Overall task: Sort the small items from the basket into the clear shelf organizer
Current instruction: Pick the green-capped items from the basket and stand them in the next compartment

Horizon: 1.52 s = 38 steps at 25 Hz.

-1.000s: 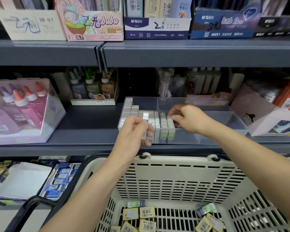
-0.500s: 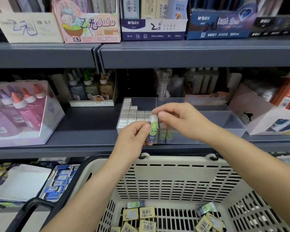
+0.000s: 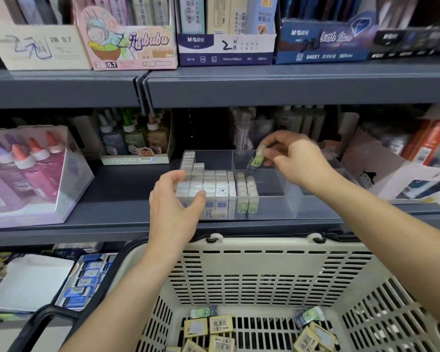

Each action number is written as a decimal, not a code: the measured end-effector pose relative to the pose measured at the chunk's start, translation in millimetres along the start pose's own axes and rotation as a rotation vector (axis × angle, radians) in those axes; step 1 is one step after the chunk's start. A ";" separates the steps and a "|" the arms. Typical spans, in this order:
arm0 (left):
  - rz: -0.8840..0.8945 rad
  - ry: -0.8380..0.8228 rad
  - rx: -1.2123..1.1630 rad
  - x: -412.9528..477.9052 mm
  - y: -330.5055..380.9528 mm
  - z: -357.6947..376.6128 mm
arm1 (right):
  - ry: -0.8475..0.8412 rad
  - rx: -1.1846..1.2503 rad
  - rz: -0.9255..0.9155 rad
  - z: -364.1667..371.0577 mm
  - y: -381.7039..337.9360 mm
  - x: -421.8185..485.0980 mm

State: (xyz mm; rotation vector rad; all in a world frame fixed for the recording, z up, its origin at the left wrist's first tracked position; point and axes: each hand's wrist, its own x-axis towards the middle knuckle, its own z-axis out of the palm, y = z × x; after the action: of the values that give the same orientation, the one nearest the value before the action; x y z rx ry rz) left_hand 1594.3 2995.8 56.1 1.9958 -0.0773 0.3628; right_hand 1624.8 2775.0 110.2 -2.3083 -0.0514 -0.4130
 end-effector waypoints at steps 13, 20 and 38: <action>-0.039 -0.017 -0.013 2.0 -1.3 1.6 | -0.231 -0.274 0.135 32.9 11.6 1.7; 0.101 0.016 -0.157 -17.9 13.3 0.5 | -0.172 -0.174 0.092 18.7 9.2 -11.0; -0.556 -0.558 0.357 -109.5 -129.7 26.4 | -0.742 -0.234 0.110 128.0 77.5 -188.0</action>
State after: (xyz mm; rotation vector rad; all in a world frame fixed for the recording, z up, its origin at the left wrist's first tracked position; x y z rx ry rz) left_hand 1523.6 3017.9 -98.9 2.3112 0.2037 -0.5773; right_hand 1495.1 2828.5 -84.9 -2.5567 -0.2488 0.5330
